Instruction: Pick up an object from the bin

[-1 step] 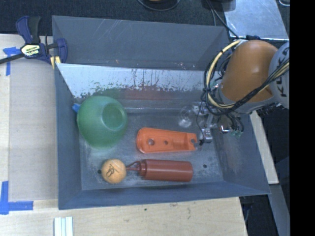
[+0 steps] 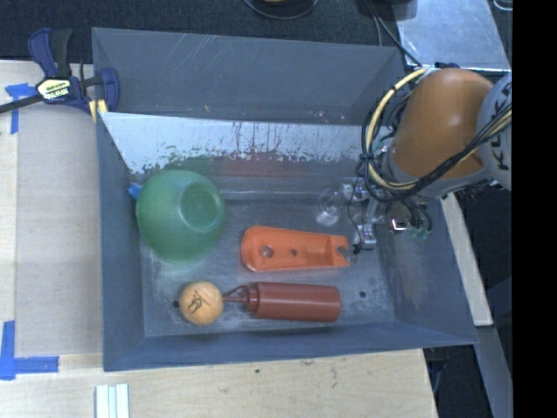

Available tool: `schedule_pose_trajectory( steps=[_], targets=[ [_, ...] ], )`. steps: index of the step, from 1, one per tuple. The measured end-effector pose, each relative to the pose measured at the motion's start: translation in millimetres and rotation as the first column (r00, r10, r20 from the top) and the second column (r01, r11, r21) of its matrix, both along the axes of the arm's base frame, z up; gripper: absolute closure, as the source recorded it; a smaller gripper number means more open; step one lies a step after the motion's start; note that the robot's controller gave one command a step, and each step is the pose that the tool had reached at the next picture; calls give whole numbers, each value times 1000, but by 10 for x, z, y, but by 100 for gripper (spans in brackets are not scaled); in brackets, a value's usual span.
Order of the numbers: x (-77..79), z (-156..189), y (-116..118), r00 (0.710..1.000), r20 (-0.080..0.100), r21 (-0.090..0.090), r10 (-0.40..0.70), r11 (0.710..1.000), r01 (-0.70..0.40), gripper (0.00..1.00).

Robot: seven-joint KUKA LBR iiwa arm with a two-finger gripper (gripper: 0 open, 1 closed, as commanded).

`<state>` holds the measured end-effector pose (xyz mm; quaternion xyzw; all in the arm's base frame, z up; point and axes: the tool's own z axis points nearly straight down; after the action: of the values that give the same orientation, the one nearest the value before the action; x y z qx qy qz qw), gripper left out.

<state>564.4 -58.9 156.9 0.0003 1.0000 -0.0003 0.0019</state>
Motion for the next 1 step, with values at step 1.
schedule_pose_trajectory(
  steps=[1],
  targets=[
    [-253, -858, 571, 998, 8, 2, -63, 998, 63, 0]
  ],
)
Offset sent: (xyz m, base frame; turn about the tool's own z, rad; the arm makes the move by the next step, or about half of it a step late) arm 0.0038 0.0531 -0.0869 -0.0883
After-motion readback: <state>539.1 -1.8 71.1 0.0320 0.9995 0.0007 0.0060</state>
